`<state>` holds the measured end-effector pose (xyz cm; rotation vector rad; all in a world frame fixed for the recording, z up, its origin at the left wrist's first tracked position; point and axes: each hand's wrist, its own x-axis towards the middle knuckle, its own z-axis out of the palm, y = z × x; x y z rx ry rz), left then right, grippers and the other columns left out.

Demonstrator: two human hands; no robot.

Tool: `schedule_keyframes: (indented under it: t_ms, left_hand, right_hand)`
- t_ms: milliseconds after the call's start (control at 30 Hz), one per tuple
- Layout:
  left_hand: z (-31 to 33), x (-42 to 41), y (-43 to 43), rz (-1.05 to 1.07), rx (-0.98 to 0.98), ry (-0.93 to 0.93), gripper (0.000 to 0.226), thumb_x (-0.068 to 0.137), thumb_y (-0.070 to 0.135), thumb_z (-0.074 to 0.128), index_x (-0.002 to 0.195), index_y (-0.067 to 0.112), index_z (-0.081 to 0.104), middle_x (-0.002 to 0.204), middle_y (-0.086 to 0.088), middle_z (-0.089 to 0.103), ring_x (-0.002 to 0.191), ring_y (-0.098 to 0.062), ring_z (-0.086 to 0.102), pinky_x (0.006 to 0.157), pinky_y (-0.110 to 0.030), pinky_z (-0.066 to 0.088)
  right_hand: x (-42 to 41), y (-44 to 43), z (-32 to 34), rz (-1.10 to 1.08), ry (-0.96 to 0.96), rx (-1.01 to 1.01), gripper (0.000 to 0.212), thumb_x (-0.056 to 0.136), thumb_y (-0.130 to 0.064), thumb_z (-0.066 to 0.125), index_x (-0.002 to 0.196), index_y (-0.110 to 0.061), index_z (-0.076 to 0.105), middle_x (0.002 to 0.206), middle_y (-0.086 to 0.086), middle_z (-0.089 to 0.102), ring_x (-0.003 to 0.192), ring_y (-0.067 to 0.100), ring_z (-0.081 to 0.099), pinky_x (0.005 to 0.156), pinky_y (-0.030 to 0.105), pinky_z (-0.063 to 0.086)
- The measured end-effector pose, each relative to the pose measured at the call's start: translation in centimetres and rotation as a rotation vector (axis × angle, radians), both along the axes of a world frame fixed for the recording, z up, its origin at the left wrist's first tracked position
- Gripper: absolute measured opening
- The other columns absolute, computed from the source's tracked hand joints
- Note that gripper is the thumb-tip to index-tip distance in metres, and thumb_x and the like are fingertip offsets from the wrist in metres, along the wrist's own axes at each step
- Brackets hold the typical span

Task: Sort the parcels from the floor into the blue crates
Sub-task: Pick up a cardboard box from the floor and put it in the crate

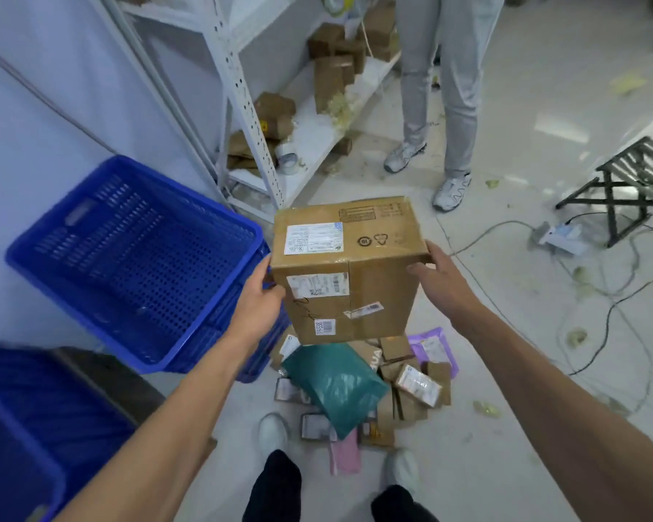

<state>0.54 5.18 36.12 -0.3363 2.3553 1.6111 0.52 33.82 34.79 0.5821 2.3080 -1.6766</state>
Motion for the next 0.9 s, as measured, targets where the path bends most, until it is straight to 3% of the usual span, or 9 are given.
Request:
schedule_keyframes:
  t_ms: [100, 200, 333, 433, 533, 667, 800, 900]
  left_hand:
    - [5.4, 3.0, -0.9, 0.095, 0.0, 0.044, 0.047, 0.096, 0.013, 0.055, 0.133, 0.042, 0.057, 0.116, 0.022, 0.067, 0.104, 0.006, 0.06, 0.076, -0.016, 0.045]
    - [10.1, 6.2, -2.5, 0.192, -0.014, 0.083, 0.045, 0.096, 0.015, 0.055, 0.122, 0.051, 0.059, 0.107, 0.033, 0.066, 0.095, 0.016, 0.059, 0.076, -0.015, 0.043]
    - [14.6, 11.0, -6.2, 0.328, 0.013, 0.095, 0.044, 0.092, 0.019, 0.058, 0.113, 0.058, 0.063, 0.105, 0.033, 0.069, 0.102, 0.008, 0.061, 0.086, -0.021, 0.046]
    - [17.1, 14.7, -10.0, 0.47, 0.091, 0.068, 0.035, 0.087, 0.021, 0.06, 0.107, 0.048, 0.069, 0.106, 0.017, 0.076, 0.111, -0.01, 0.065, 0.095, -0.033, 0.049]
    - [18.2, 18.7, -13.1, 0.523, 0.113, 0.045, 0.029, 0.083, 0.024, 0.061, 0.109, 0.024, 0.074, 0.103, 0.007, 0.078, 0.109, -0.016, 0.069, 0.102, -0.041, 0.05]
    - [19.3, 25.1, -17.0, 0.621, 0.14, 0.101, 0.017, 0.082, 0.021, 0.062, 0.091, 0.019, 0.076, 0.082, 0.01, 0.077, 0.088, -0.014, 0.07, 0.097, -0.038, 0.05]
    - [20.3, 31.4, -21.5, 0.705, 0.131, 0.13, 0.023, 0.088, 0.015, 0.057, 0.105, 0.018, 0.073, 0.099, 0.008, 0.079, 0.102, -0.014, 0.072, 0.085, -0.031, 0.052]
    - [20.9, 36.5, -24.6, 0.786, 0.088, 0.167, 0.023, 0.09, 0.016, 0.057, 0.105, 0.021, 0.073, 0.101, 0.012, 0.078, 0.106, -0.011, 0.068, 0.091, -0.033, 0.051]
  right_hand:
    - [1.0, -1.2, 4.2, 0.096, 0.056, -0.035, 0.039, 0.092, -0.027, 0.052, 0.128, -0.043, 0.05, 0.127, -0.002, 0.047, 0.103, 0.002, 0.054, 0.077, 0.021, 0.042]
    - [1.7, -3.4, 8.2, 0.151, 0.087, -0.046, 0.048, 0.091, -0.036, 0.052, 0.136, -0.051, 0.042, 0.124, -0.005, 0.041, 0.1, 0.003, 0.052, 0.075, 0.024, 0.042]
    - [2.7, -7.3, 13.0, 0.303, 0.144, -0.091, 0.051, 0.094, -0.034, 0.05, 0.141, -0.05, 0.037, 0.129, -0.013, 0.057, 0.1, -0.003, 0.057, 0.068, 0.018, 0.042]
    - [3.9, -11.0, 16.7, 0.428, 0.207, -0.126, 0.055, 0.093, -0.032, 0.051, 0.141, -0.054, 0.035, 0.136, -0.008, 0.053, 0.114, 0.008, 0.059, 0.082, 0.031, 0.053]
    - [5.9, -15.1, 19.9, 0.541, 0.259, -0.119, 0.061, 0.088, -0.038, 0.054, 0.142, -0.058, 0.031, 0.144, -0.003, 0.044, 0.125, 0.021, 0.052, 0.102, 0.049, 0.048]
    - [9.5, -21.1, 22.9, 0.646, 0.329, -0.053, 0.066, 0.086, -0.046, 0.056, 0.141, -0.063, 0.025, 0.152, -0.005, 0.031, 0.134, 0.025, 0.043, 0.108, 0.054, 0.041]
    - [14.3, -27.0, 24.3, 0.738, 0.377, -0.053, 0.067, 0.087, -0.042, 0.056, 0.144, -0.061, 0.024, 0.152, -0.005, 0.026, 0.136, 0.025, 0.037, 0.104, 0.042, 0.037]
    - [18.2, -31.5, 25.4, 0.812, 0.416, -0.069, 0.068, 0.088, -0.039, 0.057, 0.145, -0.059, 0.024, 0.152, 0.0, 0.027, 0.136, 0.023, 0.035, 0.112, 0.048, 0.034]
